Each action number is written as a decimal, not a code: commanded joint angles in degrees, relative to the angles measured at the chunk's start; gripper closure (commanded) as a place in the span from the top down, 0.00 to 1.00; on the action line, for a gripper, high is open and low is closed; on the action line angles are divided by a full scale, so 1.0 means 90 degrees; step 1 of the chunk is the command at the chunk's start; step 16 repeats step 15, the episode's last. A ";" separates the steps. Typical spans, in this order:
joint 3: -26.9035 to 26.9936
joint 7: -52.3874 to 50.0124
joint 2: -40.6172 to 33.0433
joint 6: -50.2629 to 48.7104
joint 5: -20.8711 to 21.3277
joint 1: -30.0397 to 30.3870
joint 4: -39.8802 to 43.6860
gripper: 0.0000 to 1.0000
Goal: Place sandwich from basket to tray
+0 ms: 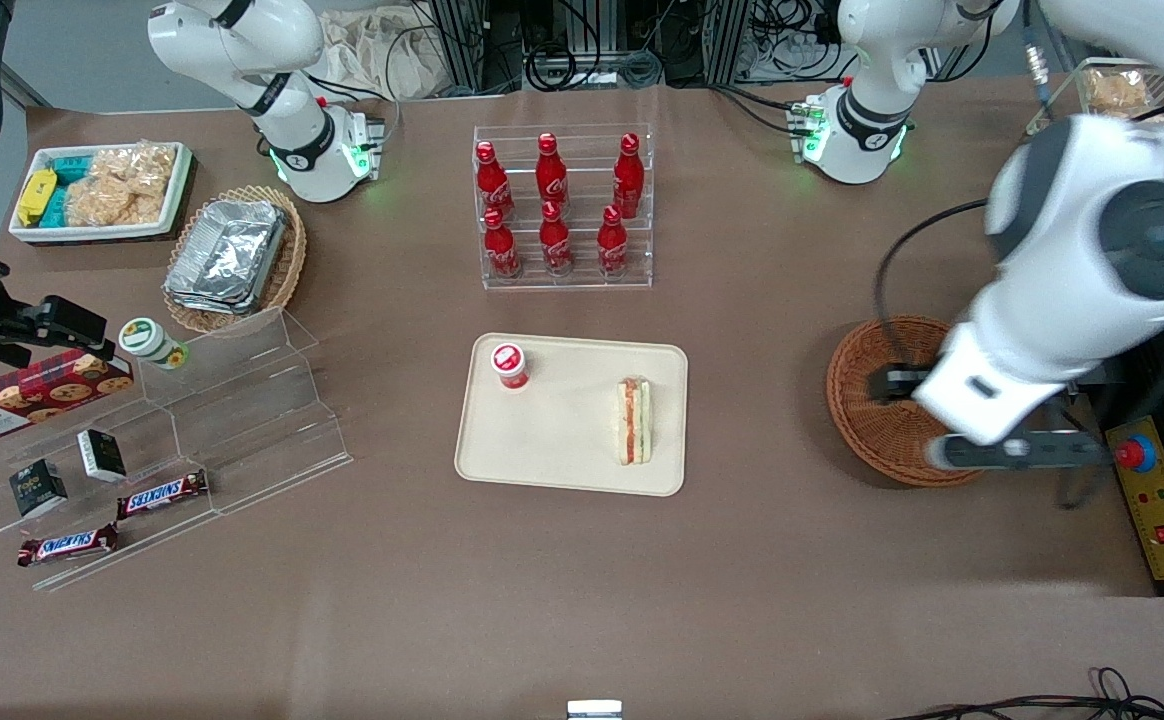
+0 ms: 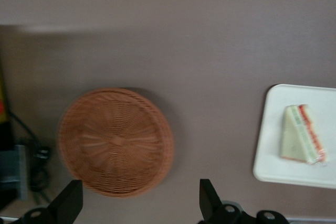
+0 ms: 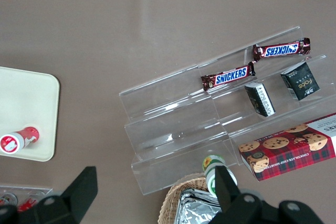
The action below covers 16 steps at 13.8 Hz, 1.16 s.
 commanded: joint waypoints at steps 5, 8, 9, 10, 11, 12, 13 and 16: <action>0.1726 0.2459 -0.1196 0.0149 -0.0396 -0.0054 -0.1033 1.00; 0.1806 0.2599 -0.1431 0.0091 -0.0386 -0.0054 -0.1063 1.00; 0.1806 0.2589 -0.1499 0.0091 -0.0396 -0.0054 -0.1063 1.00; 0.1806 0.2531 -0.1519 0.0091 -0.0435 -0.0064 -0.1063 1.00; 0.1806 0.2511 -0.1558 0.0081 -0.0474 -0.0064 -0.1063 1.00; 0.1796 0.2511 -0.1539 -0.0083 -0.0494 -0.0045 -0.0996 1.00; 0.1786 0.2443 -0.1471 -0.0346 -0.0581 -0.0025 -0.0840 1.00; 0.1796 0.2054 -0.1276 -0.0815 -0.0913 -0.0005 -0.0284 1.00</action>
